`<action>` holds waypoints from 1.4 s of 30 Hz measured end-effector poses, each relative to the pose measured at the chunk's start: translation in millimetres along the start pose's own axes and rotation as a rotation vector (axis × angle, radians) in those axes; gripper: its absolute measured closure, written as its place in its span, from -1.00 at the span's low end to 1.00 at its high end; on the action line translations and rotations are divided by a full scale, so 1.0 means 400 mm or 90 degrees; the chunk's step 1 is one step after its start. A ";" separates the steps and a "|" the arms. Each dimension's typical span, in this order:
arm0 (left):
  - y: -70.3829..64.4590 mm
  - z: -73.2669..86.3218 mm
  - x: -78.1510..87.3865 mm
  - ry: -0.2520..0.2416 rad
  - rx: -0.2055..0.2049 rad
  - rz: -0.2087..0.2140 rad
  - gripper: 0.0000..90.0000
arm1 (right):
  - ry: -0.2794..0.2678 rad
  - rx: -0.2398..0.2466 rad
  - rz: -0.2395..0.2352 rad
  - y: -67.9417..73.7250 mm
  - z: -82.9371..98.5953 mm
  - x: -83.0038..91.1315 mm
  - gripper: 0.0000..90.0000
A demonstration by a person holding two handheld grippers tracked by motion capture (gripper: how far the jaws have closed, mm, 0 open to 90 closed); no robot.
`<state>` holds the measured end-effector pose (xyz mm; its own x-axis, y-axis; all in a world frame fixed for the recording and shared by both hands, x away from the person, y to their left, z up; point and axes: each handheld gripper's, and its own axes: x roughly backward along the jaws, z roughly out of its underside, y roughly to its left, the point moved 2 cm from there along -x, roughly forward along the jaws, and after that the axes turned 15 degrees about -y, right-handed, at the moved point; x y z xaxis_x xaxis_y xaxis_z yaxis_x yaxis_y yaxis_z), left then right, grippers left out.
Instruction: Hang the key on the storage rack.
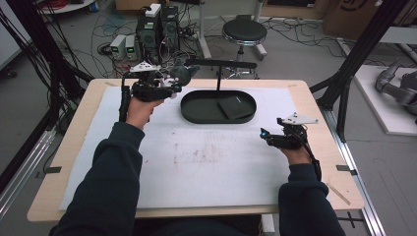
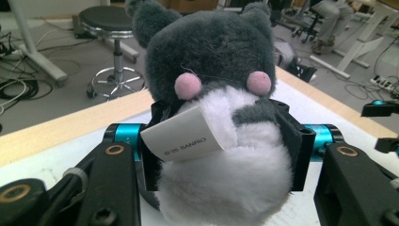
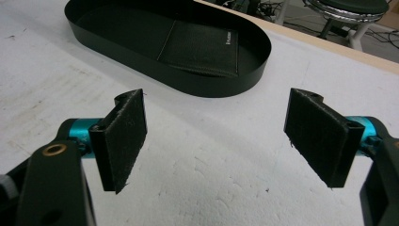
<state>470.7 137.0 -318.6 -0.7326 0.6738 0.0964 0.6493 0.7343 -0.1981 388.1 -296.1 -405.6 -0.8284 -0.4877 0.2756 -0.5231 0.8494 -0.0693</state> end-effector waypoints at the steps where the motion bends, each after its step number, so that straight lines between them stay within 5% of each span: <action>1: 0.002 0.003 -0.002 0.001 0.005 -0.002 0.04 | 0.000 0.002 0.000 0.000 0.000 0.000 -0.51; 14: 0.024 0.002 -0.021 -0.027 0.047 -0.003 0.04 | 0.001 0.001 0.000 0.001 0.001 0.000 -0.51; 22: 0.029 -0.013 -0.049 -0.035 0.038 -0.022 0.04 | 0.002 0.000 -0.001 -0.001 0.002 -0.001 -0.51; 32: 0.072 0.068 -0.056 0.019 0.035 -0.092 0.04 | 0.004 0.001 0.000 -0.005 0.005 0.001 -0.51; 42: 0.053 0.133 -0.115 0.063 0.001 -0.102 0.04 | 0.005 -0.003 -0.003 -0.002 0.005 0.002 -0.51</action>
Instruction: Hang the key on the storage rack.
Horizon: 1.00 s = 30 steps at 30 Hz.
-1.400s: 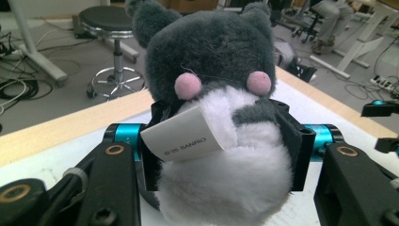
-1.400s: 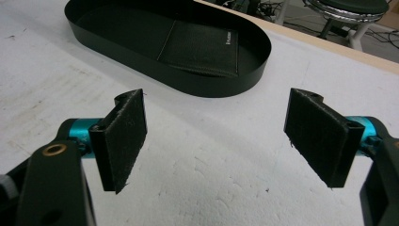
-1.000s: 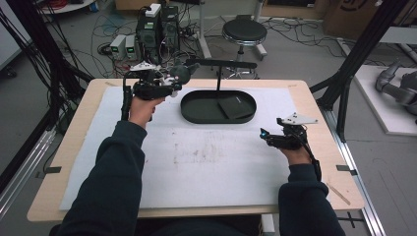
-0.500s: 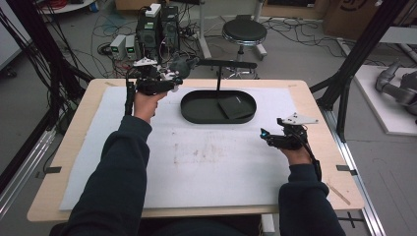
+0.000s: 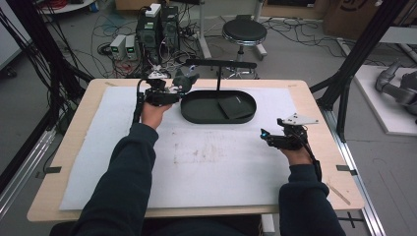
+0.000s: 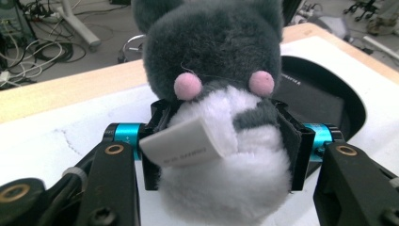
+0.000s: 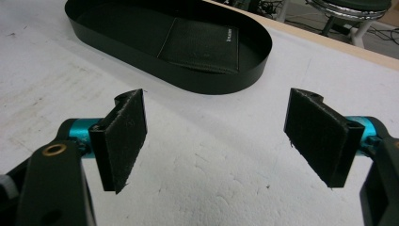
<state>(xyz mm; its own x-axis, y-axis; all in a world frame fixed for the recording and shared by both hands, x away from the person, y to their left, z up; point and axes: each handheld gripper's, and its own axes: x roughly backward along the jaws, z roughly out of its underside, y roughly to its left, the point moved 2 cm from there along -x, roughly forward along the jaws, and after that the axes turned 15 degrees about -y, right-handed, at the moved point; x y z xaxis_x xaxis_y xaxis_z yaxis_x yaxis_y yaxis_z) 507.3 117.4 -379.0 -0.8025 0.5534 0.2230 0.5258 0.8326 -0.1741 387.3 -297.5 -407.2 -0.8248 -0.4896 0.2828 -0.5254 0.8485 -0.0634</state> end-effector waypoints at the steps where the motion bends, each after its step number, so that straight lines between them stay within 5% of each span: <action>1: -0.001 0.004 -0.005 0.004 -0.002 -0.005 0.04 | 0.000 0.000 -0.001 0.000 0.000 0.000 -0.51; 7: 0.005 0.037 -0.027 0.045 0.013 -0.022 -0.13 | -0.002 0.001 -0.002 -0.003 0.002 0.001 -0.48; 16: 0.025 0.048 0.003 0.050 0.023 -0.038 -0.33 | -0.004 0.006 -0.005 0.003 -0.001 0.000 -0.48; 21: 0.027 0.054 0.044 0.018 0.028 -0.020 -0.33 | -0.004 0.004 -0.006 0.002 0.000 0.000 -0.48; 30: -0.007 0.064 0.183 -0.096 -0.028 0.060 -0.54 | 0.001 0.035 -0.027 0.003 0.005 -0.004 -0.52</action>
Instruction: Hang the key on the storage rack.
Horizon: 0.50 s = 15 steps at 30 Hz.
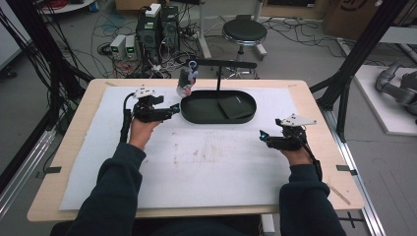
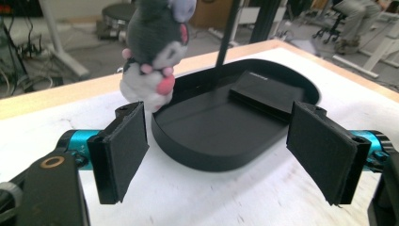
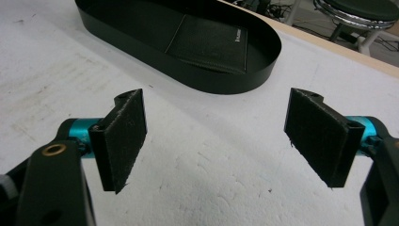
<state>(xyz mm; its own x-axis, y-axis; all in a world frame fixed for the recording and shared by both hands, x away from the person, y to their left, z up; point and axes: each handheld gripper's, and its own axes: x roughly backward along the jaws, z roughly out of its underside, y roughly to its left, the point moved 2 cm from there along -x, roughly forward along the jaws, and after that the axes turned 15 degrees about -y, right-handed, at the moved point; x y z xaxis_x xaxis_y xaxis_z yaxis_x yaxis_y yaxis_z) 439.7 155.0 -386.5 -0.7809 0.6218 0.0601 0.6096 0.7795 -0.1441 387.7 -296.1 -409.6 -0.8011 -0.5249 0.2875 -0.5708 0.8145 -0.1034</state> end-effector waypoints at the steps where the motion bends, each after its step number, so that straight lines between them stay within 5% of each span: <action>1: -0.003 0.001 0.018 -0.006 -0.006 -0.001 -0.54 | -0.001 0.003 -0.004 0.000 0.000 0.001 -0.52; 7: -0.004 0.028 0.112 -0.038 0.007 -0.013 -0.54 | 0.003 0.014 -0.013 -0.003 0.002 0.013 -0.53; 12: -0.011 0.043 0.162 -0.037 -0.044 -0.046 -0.54 | 0.004 0.021 -0.018 -0.005 0.004 0.021 -0.53; 15: -0.010 0.049 0.183 -0.040 -0.047 -0.058 -0.55 | 0.007 0.018 -0.016 -0.007 0.004 0.025 -0.53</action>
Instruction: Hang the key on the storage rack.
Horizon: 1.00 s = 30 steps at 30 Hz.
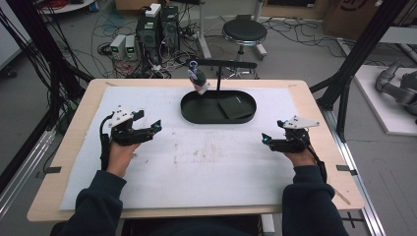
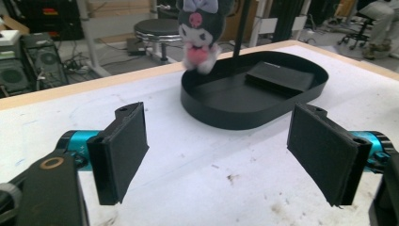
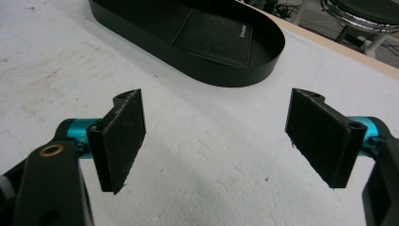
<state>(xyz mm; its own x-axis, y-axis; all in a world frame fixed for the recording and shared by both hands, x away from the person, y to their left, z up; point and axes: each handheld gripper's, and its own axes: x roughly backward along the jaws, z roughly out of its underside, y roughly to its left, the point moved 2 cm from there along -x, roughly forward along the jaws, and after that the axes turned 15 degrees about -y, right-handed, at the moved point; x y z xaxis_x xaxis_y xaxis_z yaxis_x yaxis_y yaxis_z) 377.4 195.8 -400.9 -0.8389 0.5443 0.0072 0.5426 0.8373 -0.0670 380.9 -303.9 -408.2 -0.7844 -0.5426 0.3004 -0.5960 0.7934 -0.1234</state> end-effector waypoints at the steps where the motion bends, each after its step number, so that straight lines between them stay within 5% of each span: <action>1: 0.003 0.003 0.005 0.001 -0.006 -0.004 -0.56 | 0.001 -0.003 0.002 0.000 0.001 0.001 -0.53; 30: 0.047 0.022 0.032 0.000 0.014 -0.008 -0.55 | 0.013 -0.003 0.019 0.003 0.008 0.000 -0.53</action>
<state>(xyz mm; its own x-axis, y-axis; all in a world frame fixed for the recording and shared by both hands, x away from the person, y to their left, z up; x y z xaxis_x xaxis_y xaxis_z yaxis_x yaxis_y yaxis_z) 376.4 218.1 -410.9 -0.8455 0.5339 0.0081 0.5312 0.8426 -0.0888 379.8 -303.7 -411.2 -0.7976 -0.5134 0.3165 -0.5721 0.8102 -0.1276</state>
